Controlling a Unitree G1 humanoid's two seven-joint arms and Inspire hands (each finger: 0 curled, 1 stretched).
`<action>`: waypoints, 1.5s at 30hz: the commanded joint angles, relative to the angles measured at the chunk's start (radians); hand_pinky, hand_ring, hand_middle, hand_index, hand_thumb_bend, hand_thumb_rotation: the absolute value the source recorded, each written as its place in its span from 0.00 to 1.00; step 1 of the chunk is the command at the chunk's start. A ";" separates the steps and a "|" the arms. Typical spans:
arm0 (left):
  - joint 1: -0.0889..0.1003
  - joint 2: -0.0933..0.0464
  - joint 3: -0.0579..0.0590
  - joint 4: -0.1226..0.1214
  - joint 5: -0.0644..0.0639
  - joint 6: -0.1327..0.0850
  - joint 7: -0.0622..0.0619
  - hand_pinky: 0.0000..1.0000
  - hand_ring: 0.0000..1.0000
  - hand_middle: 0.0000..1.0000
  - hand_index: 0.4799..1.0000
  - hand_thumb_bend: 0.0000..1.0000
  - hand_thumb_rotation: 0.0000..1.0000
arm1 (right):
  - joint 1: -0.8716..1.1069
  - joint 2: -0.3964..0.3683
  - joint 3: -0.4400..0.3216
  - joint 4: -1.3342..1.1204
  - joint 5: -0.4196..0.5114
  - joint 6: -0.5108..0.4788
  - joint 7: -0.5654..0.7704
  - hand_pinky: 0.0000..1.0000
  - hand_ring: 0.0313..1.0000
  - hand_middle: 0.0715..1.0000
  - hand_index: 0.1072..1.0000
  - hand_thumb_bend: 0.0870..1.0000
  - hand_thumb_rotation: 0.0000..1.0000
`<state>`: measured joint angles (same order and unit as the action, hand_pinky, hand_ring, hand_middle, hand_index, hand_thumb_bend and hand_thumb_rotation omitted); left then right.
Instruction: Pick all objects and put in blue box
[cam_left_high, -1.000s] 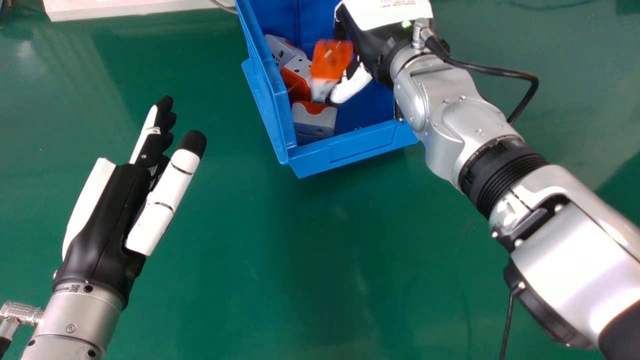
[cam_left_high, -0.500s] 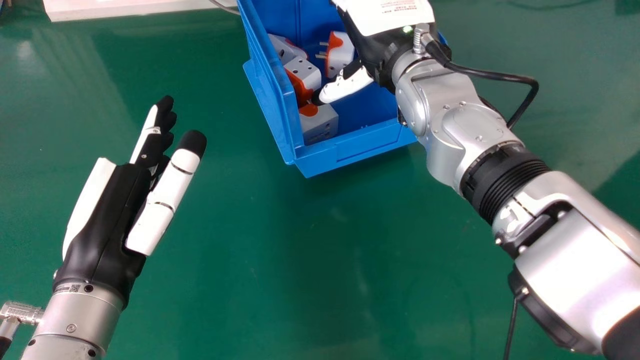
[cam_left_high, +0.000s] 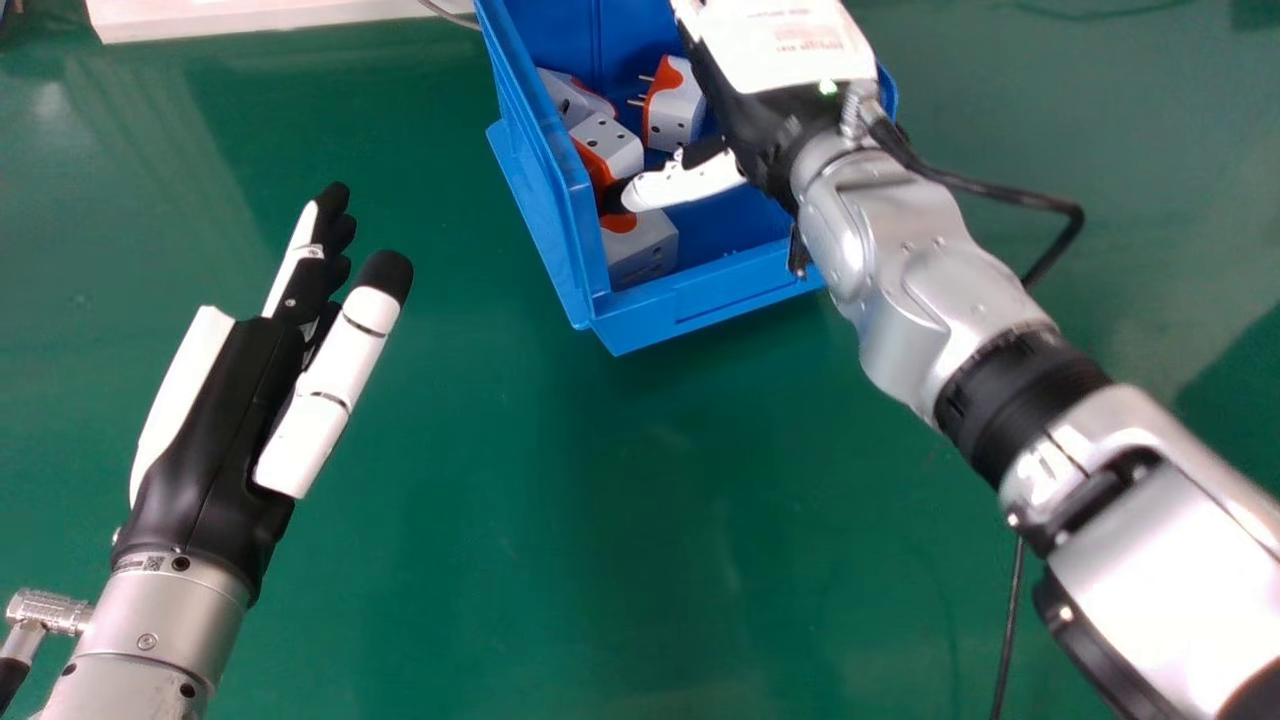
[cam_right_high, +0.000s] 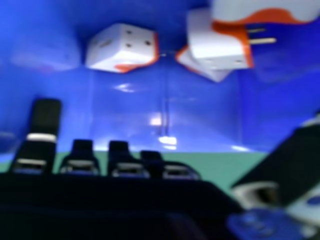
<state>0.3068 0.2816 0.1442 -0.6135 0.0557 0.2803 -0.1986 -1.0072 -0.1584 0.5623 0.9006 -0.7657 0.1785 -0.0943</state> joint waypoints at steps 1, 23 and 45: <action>-0.011 0.002 0.009 0.004 -0.010 -0.025 -0.003 0.98 0.99 1.00 1.00 0.52 1.00 | 0.038 -0.035 -0.034 -0.095 0.011 0.000 -0.029 0.94 1.00 1.00 1.00 0.51 0.61; -0.031 0.013 0.031 0.092 -0.013 -0.099 -0.009 0.99 1.00 1.00 1.00 0.52 1.00 | 0.984 -0.038 -0.233 -1.186 0.083 -0.024 -0.143 0.99 1.00 1.00 1.00 0.21 0.37; 0.053 -0.007 0.061 0.256 -0.074 -0.356 -0.022 1.00 1.00 1.00 1.00 0.54 1.00 | 1.477 -0.009 -0.405 -1.323 0.328 -0.311 -0.137 0.82 0.95 0.98 0.92 0.28 0.81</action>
<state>0.3555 0.2787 0.1953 -0.3610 -0.0014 -0.0280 -0.2153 0.4524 -0.1691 0.1866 -0.4029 -0.4737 -0.0997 -0.2350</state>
